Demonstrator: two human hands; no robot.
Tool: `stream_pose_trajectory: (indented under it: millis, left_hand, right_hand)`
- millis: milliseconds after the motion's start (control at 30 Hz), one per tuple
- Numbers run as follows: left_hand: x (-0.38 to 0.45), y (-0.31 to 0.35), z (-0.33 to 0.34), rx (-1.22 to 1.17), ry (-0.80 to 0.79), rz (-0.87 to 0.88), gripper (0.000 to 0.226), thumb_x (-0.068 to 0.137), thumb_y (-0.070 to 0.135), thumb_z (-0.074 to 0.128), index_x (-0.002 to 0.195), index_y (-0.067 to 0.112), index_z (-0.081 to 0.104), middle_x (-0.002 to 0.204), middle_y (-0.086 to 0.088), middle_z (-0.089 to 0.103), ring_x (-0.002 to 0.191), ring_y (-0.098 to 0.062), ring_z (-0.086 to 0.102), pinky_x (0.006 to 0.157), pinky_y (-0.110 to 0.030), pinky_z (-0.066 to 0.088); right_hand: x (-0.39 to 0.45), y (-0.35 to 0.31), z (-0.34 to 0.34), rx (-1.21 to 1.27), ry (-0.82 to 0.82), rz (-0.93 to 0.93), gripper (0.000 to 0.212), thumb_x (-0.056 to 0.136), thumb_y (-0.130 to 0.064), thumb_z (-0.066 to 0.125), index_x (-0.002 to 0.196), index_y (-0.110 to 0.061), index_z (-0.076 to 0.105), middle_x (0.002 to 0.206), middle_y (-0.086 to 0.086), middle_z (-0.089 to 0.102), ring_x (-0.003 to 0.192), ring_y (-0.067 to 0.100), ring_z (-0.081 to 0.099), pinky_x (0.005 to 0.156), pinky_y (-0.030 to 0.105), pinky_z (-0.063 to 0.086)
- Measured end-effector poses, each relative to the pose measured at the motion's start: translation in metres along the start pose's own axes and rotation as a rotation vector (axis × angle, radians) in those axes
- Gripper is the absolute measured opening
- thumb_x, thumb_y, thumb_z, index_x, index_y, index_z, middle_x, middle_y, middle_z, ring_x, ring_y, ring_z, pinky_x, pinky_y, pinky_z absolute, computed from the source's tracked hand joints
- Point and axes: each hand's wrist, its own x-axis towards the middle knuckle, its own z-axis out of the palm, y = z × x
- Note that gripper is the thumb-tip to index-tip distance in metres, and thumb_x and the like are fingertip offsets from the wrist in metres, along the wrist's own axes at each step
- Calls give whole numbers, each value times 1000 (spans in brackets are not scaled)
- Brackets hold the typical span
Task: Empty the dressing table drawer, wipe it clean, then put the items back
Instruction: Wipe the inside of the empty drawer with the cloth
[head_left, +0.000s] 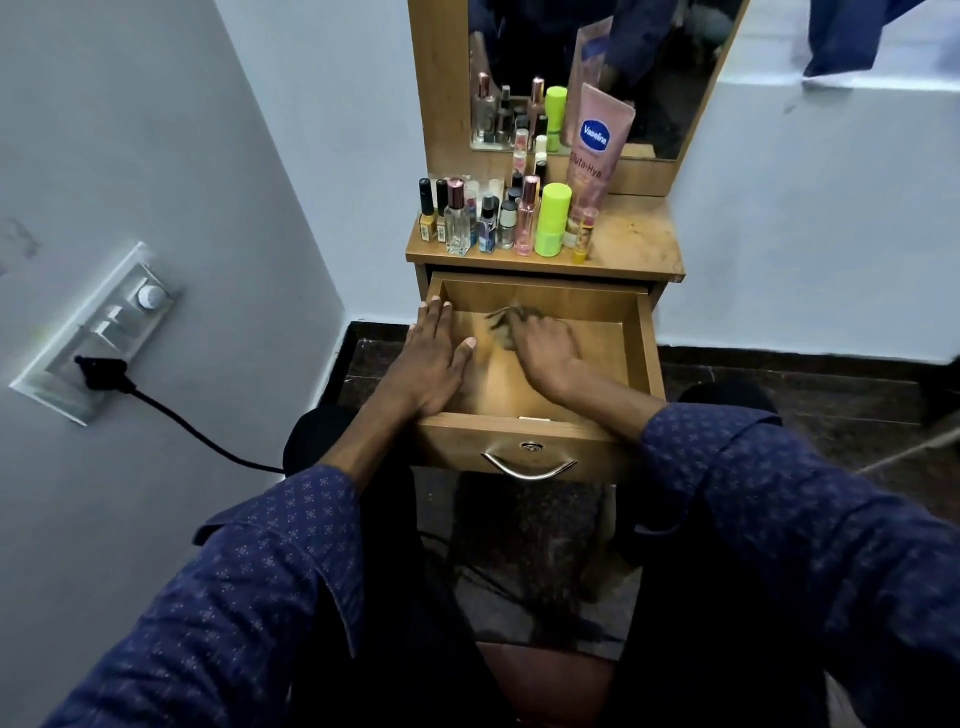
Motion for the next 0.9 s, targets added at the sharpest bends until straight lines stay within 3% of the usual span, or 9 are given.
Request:
stream_pose_trajectory:
  millis: [100,267,367,533,733,833,900]
  left_hand:
    - [1,-2,1,-1,0,7,75,112,51,24,168,7,-1,175,-9,-14,162,-22,-15,128,-37,-6]
    - [-1,0,-1,10,-4,8,75,113,50,25,167,6,-3,175,-9,-14,162,-22,-15,127,-34,-6]
    - [-2,1,-3,5,-6,7,75,113,49,26,167,5,-2,175,-10,-13,162,-23,-14,128,-35,-5]
    - [-1,0,-1,-2,-9,7,75,113,49,26,167,5,-3,175,-11,-12,162,-24,-15,129,-38,-5]
    - [2,-3,2,0,-9,19,76,112,51,26,167,6,-2,175,-12,-12,162,-25,-15,128,-38,-6]
    - [3,-3,1,0,-7,22,76,112,51,25,167,5,-3,175,-13,-13,162,-25,-15,130,-40,-5]
    - [3,-2,2,7,-8,22,77,112,51,25,167,4,-3,175,-14,-12,162,-26,-15,130,-41,-5]
  right_hand:
    - [-8,36,1,13,-72,183,23,103,-5,53,125,-5,60,105,11,73,74,23,65,57,35,47]
    - [-9,67,-14,78,-161,284,14,102,-9,58,109,-4,69,109,13,73,97,28,72,72,35,52]
    - [-7,68,-25,99,-249,263,14,96,-12,68,108,-6,69,111,12,72,99,27,70,73,33,51]
    - [-27,58,-18,88,-301,227,11,98,-14,65,106,-8,70,105,9,69,87,22,64,74,32,51]
    - [-57,74,-13,148,-307,247,38,97,-17,67,129,2,57,125,19,64,115,35,63,88,40,50]
    - [-64,68,-14,184,-308,259,38,96,-21,71,126,-1,59,121,15,65,111,33,64,79,35,44]
    - [-63,63,-17,222,-322,270,28,97,-22,70,118,-4,63,118,13,65,104,30,63,77,33,43]
